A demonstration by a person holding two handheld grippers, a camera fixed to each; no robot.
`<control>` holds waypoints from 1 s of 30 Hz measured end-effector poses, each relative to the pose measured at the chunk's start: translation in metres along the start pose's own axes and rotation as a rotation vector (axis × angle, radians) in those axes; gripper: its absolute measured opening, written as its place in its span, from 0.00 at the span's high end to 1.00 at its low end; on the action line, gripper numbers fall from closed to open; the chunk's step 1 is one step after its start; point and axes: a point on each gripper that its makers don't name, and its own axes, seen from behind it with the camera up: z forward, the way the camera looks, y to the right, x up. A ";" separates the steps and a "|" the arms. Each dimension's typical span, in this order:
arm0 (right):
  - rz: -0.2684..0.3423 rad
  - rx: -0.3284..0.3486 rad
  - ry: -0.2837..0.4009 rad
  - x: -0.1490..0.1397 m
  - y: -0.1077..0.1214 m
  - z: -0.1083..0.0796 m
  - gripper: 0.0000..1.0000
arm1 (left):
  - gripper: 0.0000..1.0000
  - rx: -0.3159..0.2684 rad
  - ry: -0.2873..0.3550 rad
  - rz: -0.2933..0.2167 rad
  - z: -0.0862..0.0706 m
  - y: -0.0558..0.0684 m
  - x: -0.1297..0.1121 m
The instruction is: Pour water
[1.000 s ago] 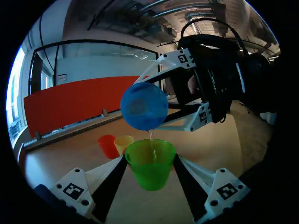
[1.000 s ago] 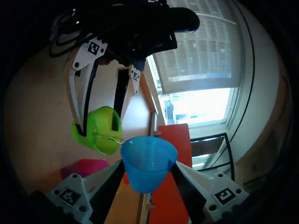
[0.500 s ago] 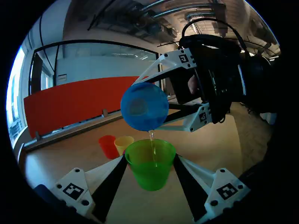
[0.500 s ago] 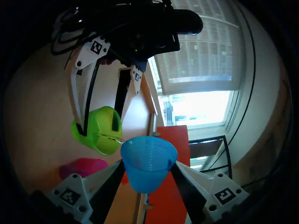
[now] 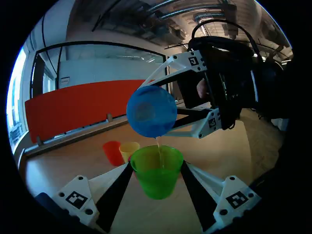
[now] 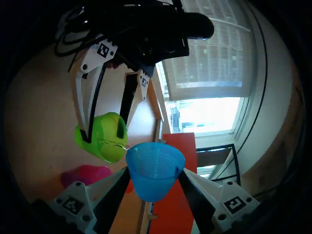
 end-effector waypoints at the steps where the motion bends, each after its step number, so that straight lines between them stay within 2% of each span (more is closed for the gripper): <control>1: -0.004 0.000 0.000 0.001 0.000 0.000 0.12 | 0.13 0.001 0.000 0.000 0.000 0.000 0.000; 30: -0.081 -0.019 -0.017 0.014 -0.008 -0.009 0.12 | 0.13 0.001 0.000 0.006 0.002 0.001 0.001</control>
